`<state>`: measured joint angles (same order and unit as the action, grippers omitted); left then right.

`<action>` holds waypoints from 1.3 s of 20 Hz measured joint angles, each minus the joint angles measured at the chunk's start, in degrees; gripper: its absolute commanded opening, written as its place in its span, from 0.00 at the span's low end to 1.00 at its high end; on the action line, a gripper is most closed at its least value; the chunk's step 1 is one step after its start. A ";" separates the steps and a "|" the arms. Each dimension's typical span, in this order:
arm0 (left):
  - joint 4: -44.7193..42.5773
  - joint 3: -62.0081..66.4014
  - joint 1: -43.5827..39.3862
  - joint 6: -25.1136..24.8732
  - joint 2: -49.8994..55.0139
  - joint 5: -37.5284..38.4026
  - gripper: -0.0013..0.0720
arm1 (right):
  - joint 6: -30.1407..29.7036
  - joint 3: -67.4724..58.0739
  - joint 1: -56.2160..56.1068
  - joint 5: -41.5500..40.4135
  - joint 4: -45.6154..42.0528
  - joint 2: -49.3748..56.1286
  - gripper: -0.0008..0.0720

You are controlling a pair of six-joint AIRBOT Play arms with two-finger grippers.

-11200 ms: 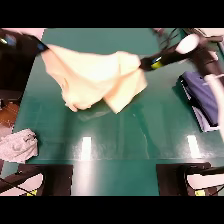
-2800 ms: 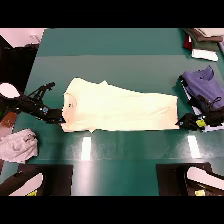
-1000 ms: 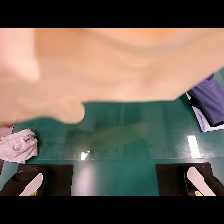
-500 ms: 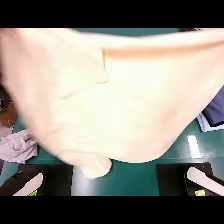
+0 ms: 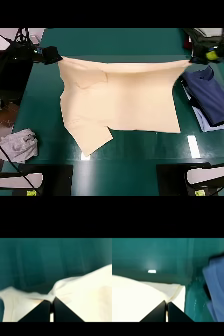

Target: Fold the shirts.

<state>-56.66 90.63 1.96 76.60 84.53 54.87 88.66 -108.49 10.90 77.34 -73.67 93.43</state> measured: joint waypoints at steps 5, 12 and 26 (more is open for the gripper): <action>0.04 -0.13 0.04 -2.58 3.06 -12.28 0.05 | 1.09 0.07 -3.63 -15.28 -2.16 5.29 0.02; -6.21 -0.09 0.07 -4.70 6.10 -7.28 0.05 | 1.29 0.04 -4.66 -15.34 -2.97 8.02 0.02; -17.16 -7.50 0.07 -4.96 6.78 13.64 0.05 | 2.78 8.61 -8.55 0.39 -12.52 8.33 0.03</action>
<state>-73.82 83.13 2.02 71.64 91.31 68.51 91.44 -99.88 2.35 77.73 -86.19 101.75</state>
